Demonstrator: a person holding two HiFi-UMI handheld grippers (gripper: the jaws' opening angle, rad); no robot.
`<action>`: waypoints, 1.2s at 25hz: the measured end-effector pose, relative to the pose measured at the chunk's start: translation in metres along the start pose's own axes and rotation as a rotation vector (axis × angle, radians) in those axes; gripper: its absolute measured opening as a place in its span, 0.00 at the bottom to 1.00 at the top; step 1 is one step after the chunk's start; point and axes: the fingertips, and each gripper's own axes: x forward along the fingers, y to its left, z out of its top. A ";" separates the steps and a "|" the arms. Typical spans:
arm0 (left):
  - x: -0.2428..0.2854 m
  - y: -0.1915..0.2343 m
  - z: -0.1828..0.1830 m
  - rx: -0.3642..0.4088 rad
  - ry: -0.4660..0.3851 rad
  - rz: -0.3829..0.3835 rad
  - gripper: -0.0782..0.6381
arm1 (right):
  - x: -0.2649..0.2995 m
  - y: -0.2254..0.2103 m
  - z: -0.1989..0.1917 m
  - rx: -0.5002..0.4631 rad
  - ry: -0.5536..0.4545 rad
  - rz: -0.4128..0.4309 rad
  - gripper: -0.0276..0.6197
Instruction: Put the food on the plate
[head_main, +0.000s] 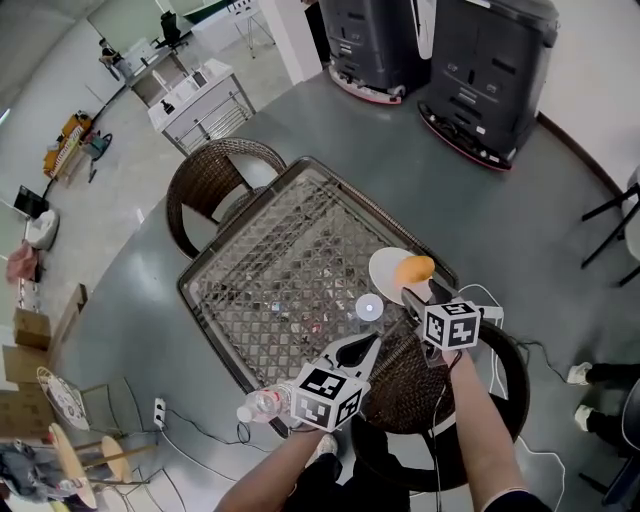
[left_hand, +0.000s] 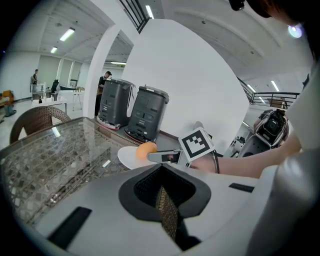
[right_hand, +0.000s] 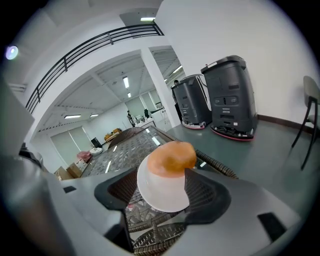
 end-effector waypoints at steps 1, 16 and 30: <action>0.000 0.000 0.000 0.002 0.000 0.001 0.12 | -0.001 -0.001 0.001 0.001 -0.003 -0.001 0.48; -0.028 -0.032 0.021 0.064 -0.071 -0.040 0.12 | -0.083 0.037 0.028 -0.036 -0.164 0.020 0.08; -0.102 -0.078 0.062 0.157 -0.218 -0.169 0.12 | -0.195 0.140 0.087 -0.163 -0.374 0.050 0.05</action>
